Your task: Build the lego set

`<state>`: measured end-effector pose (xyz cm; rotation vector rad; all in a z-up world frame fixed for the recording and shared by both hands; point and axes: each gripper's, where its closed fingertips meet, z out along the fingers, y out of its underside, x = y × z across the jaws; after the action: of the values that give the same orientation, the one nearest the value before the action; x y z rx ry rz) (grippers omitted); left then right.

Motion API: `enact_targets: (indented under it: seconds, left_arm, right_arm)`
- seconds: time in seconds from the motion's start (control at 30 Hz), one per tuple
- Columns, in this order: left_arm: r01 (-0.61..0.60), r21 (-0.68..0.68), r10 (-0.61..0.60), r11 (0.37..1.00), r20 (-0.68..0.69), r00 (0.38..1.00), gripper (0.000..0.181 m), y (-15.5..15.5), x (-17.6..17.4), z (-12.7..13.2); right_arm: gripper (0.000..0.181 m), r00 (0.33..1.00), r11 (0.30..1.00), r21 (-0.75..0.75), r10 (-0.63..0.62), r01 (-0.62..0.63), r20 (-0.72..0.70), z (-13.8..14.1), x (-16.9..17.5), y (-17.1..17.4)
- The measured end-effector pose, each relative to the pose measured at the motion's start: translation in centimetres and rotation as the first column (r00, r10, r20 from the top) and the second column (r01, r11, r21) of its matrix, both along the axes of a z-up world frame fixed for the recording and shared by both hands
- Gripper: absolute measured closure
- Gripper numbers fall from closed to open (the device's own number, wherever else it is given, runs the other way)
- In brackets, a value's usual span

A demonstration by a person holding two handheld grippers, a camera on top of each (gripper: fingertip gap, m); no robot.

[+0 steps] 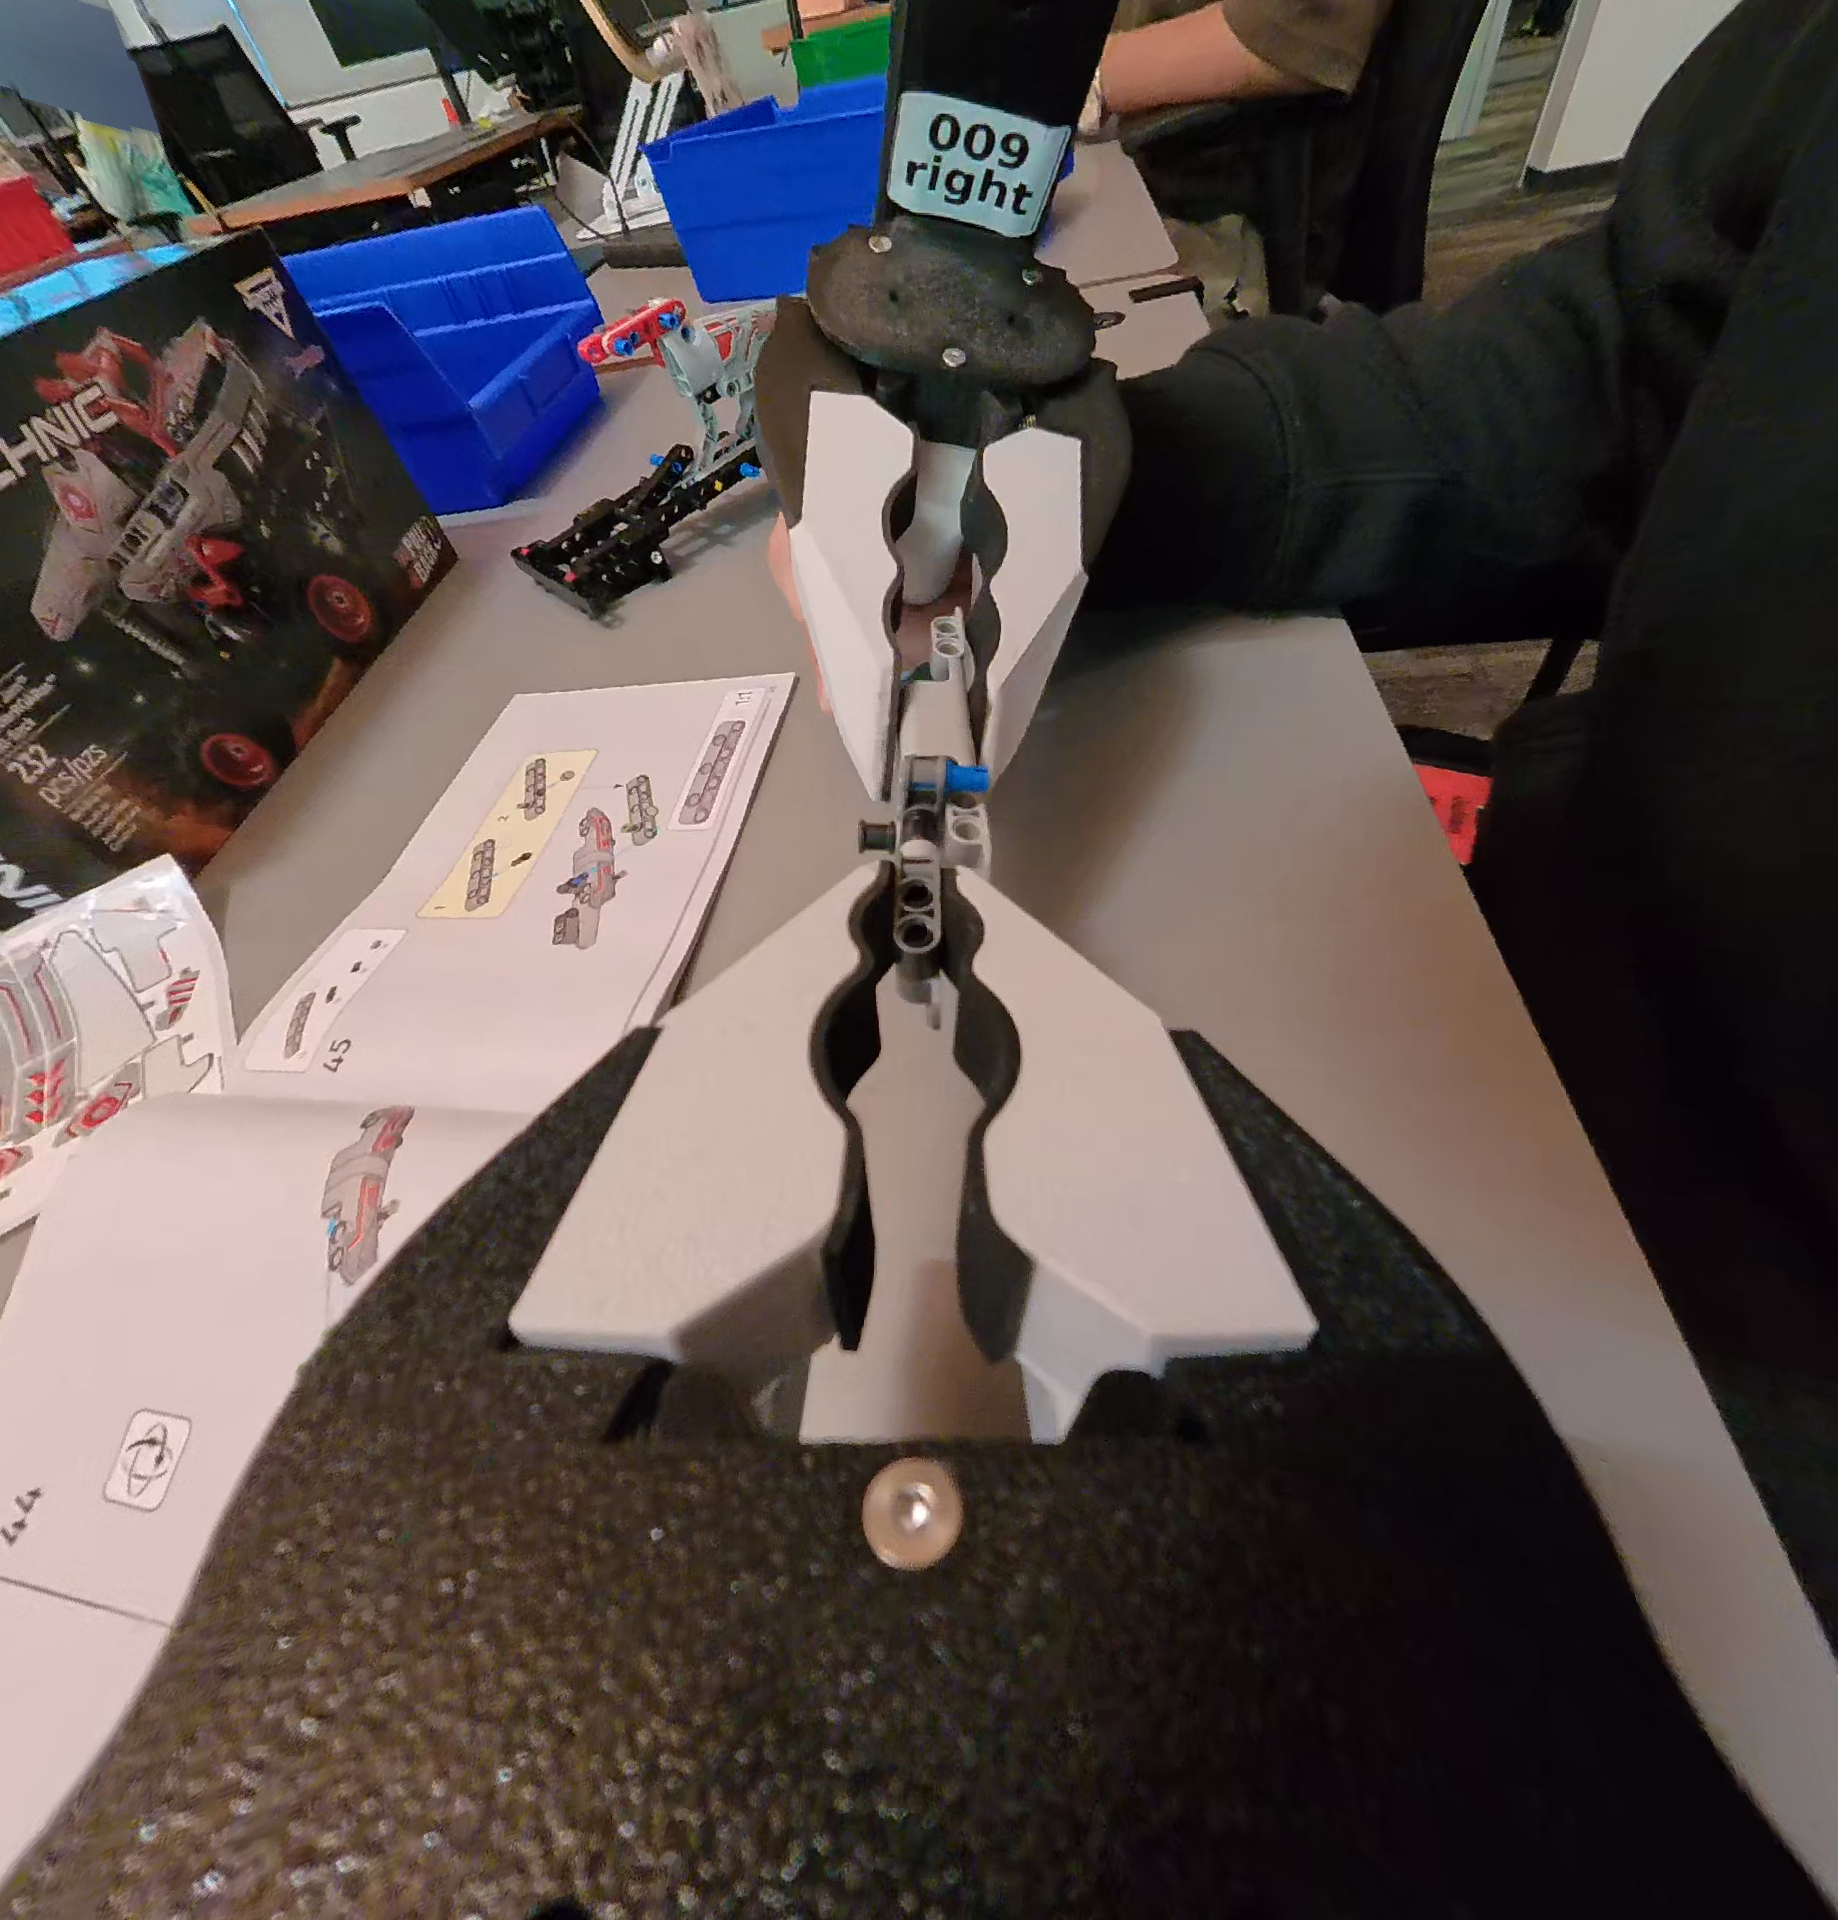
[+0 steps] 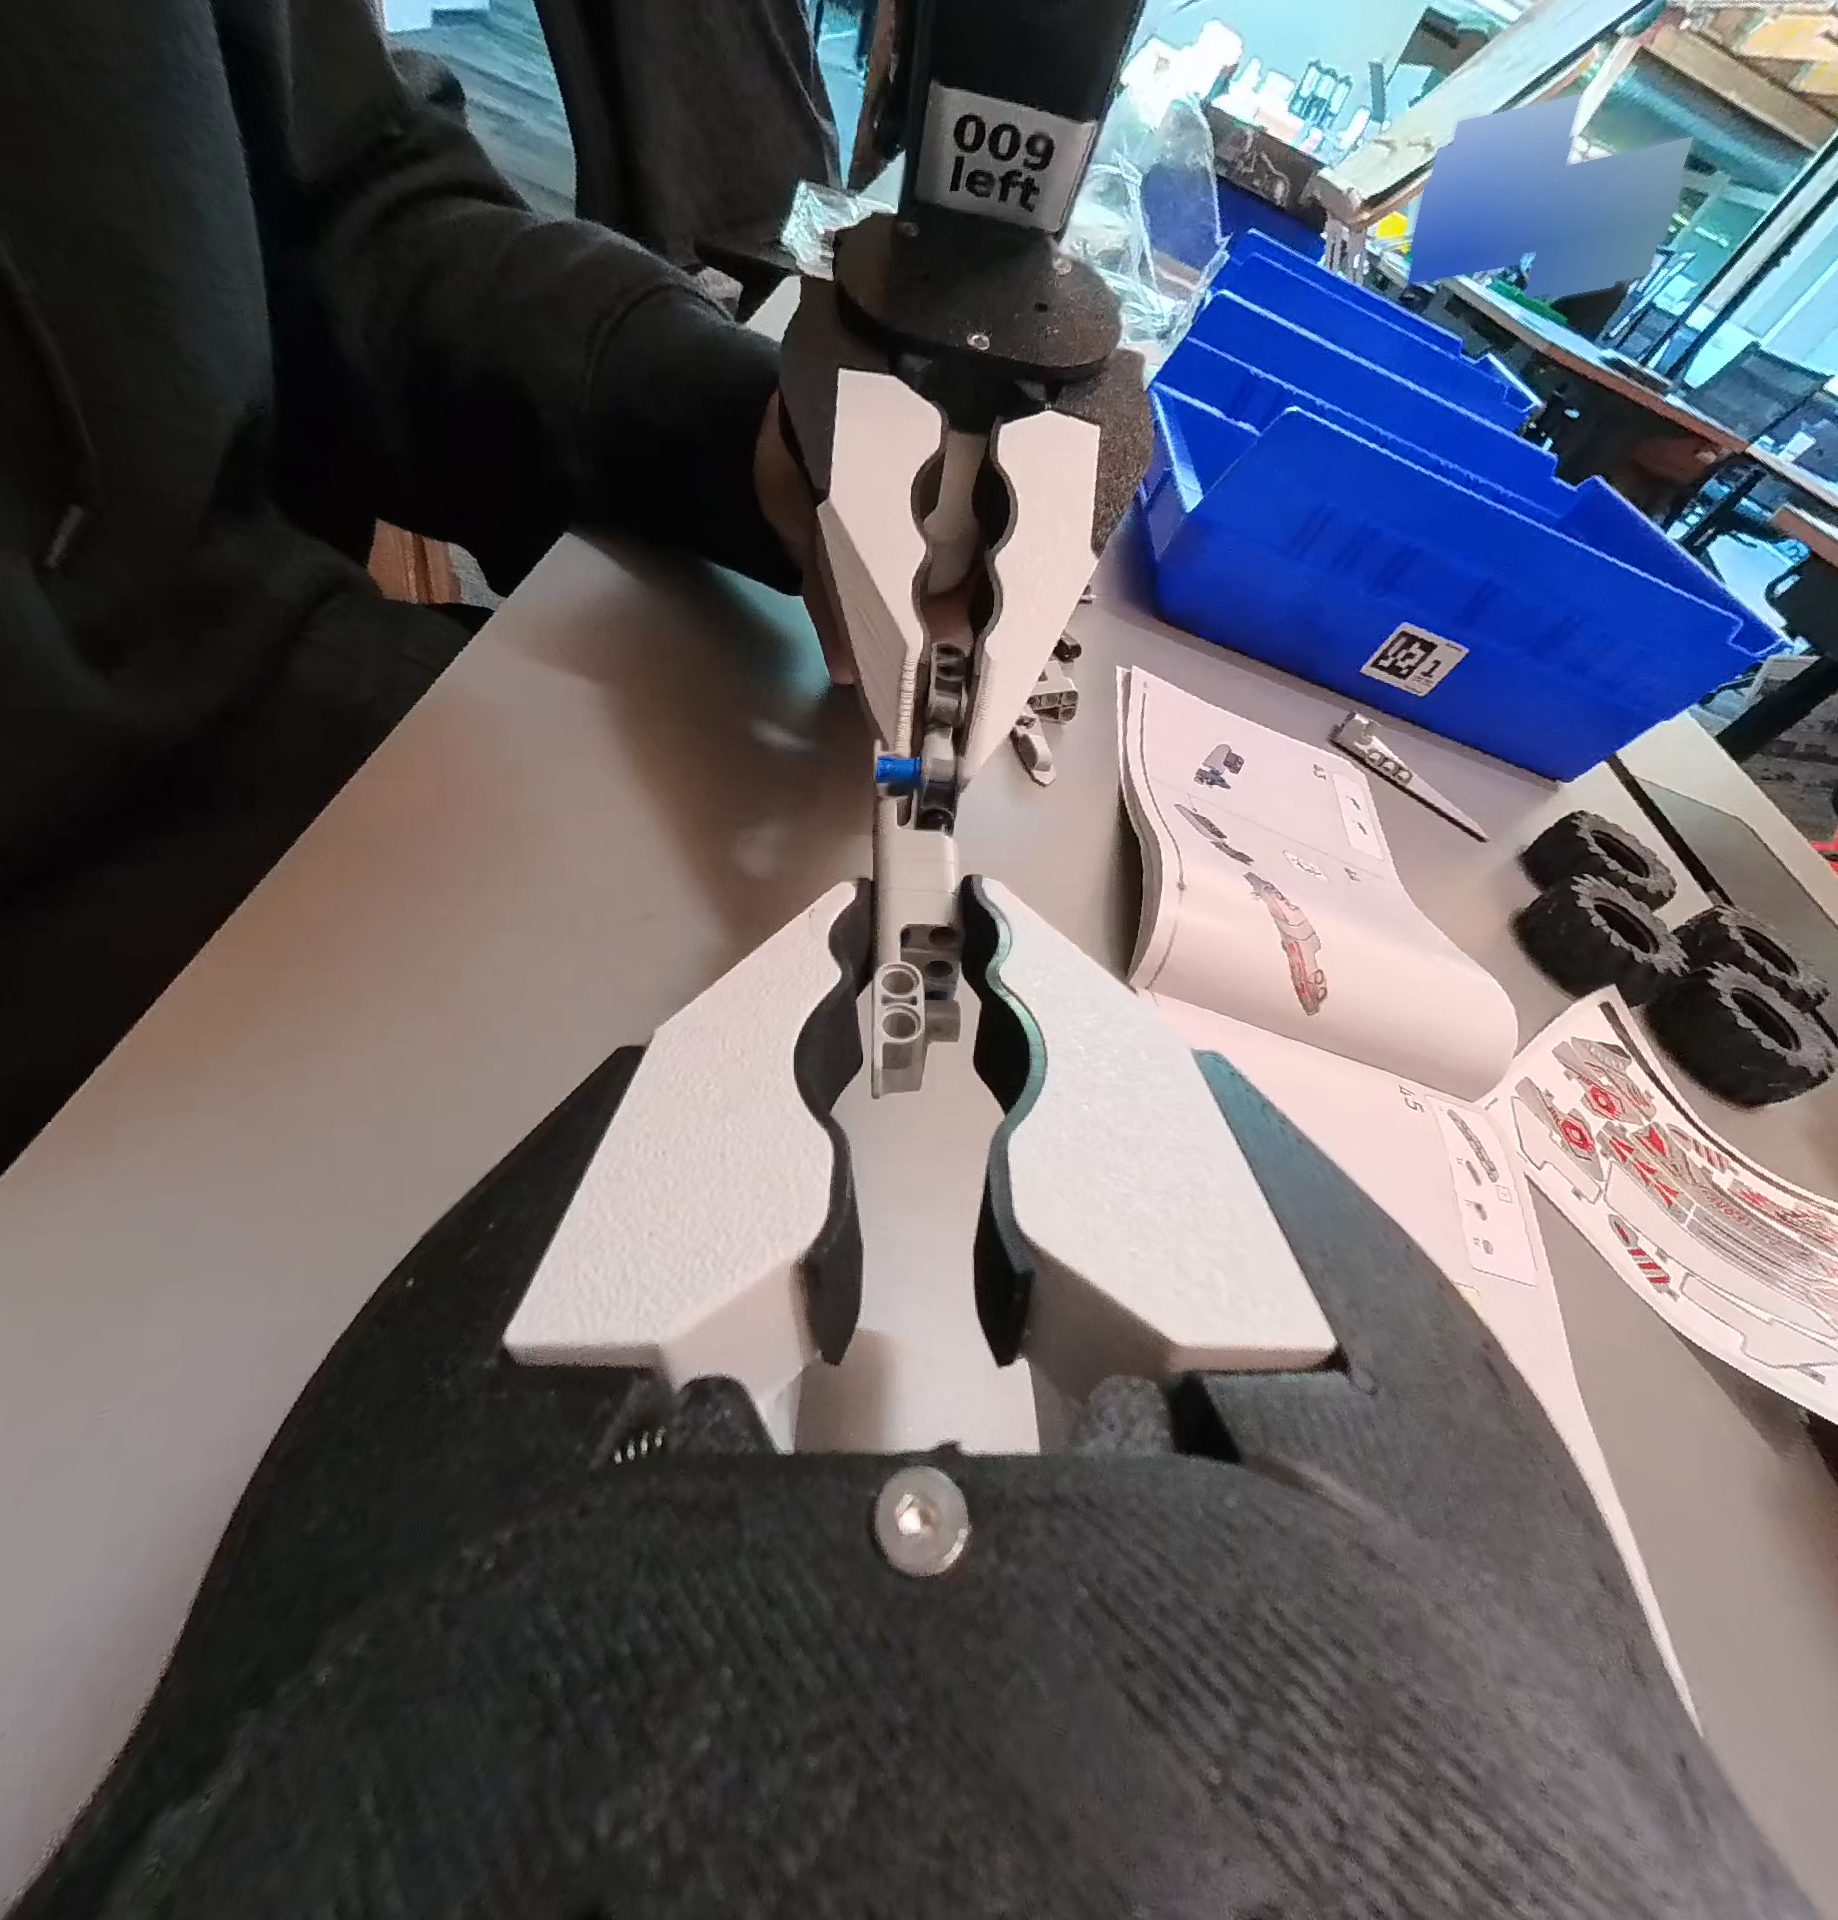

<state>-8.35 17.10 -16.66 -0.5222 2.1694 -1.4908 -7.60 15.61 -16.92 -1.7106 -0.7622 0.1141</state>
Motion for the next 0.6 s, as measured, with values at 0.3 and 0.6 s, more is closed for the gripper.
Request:
enact_targets:
  seconds: [0.3,0.6]
  left_arm:
    - [0.003,-0.045,-0.006,0.999,-0.055,0.998,0.176,-0.07,-0.03,0.05]
    - [-0.014,0.028,0.013,1.000,0.033,0.999,0.176,-0.08,0.09,0.09]
  right_arm:
    - [0.166,0.999,1.000,-0.016,0.013,-0.013,-0.030,0.10,-0.05,0.01]
    - [0.166,0.999,1.000,-0.019,0.018,-0.019,-0.048,0.24,0.00,-0.03]
